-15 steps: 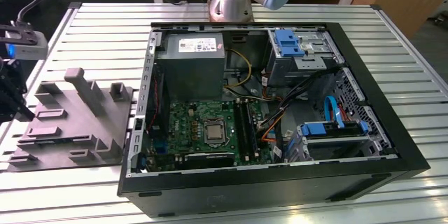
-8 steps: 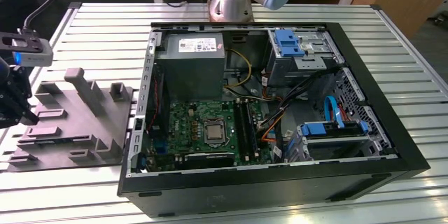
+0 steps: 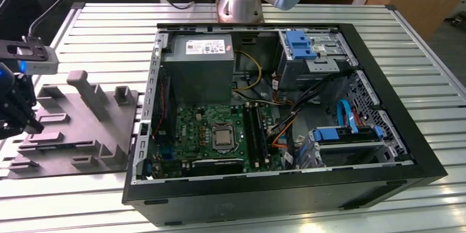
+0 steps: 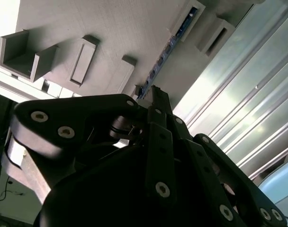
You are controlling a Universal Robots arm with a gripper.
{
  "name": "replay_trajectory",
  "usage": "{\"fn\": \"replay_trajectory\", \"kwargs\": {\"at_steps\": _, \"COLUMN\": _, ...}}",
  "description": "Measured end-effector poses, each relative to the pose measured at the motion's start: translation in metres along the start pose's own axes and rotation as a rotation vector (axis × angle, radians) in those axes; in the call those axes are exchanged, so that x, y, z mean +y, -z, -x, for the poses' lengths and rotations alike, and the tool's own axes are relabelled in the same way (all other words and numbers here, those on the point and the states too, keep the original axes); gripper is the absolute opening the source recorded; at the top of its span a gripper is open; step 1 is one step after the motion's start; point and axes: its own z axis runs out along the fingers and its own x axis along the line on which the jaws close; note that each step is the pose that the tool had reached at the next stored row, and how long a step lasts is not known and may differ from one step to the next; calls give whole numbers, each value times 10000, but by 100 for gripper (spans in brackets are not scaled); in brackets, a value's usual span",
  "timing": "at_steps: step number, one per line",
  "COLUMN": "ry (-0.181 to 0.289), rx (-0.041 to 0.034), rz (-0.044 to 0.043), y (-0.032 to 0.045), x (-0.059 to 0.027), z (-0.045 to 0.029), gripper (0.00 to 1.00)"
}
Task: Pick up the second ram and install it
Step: 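Pick up the second ram and move it above second insertion slot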
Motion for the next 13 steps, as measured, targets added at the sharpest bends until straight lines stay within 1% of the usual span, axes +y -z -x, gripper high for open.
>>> {"fn": "replay_trajectory", "kwargs": {"at_steps": 13, "ry": -3, "rx": 1, "rz": 1, "y": -181, "x": -7, "z": -29, "gripper": 10}}
